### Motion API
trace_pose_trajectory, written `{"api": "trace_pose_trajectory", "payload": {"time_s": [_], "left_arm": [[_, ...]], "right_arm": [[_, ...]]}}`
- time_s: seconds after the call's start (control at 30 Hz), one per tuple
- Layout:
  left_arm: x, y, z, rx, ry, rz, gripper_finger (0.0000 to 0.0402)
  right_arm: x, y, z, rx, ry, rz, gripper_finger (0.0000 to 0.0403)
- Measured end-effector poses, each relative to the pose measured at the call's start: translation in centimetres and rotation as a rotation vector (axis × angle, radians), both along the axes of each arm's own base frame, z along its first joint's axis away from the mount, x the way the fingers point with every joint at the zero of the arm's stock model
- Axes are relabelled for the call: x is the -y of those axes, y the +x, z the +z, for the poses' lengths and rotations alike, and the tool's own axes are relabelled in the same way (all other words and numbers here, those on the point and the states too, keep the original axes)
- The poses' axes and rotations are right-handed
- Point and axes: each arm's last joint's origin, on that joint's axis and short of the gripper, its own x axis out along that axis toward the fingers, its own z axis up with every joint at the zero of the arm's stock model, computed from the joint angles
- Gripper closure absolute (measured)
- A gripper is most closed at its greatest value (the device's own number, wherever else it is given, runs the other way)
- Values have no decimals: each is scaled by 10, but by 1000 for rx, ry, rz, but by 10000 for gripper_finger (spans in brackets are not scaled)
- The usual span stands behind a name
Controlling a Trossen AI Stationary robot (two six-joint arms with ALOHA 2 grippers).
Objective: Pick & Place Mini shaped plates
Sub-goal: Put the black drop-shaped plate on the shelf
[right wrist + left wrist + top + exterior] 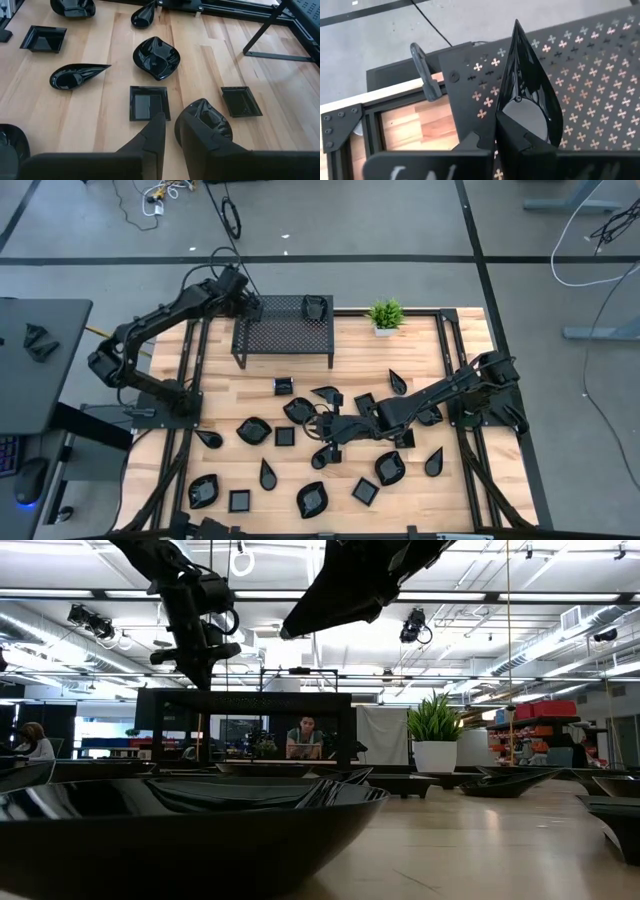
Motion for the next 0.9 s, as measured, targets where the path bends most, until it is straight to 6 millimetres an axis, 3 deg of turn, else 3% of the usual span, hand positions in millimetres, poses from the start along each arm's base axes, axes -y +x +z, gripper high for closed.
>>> {"api": "trace_pose_trajectory", "payload": {"time_s": [0.33,0.9], "left_arm": [[-8,7,0,82,37,22,390],[-15,10,-10,36,37,30,383]], "right_arm": [[0,0,1,7,2,0,341],[0,0,1,7,4,-1,341]]}}
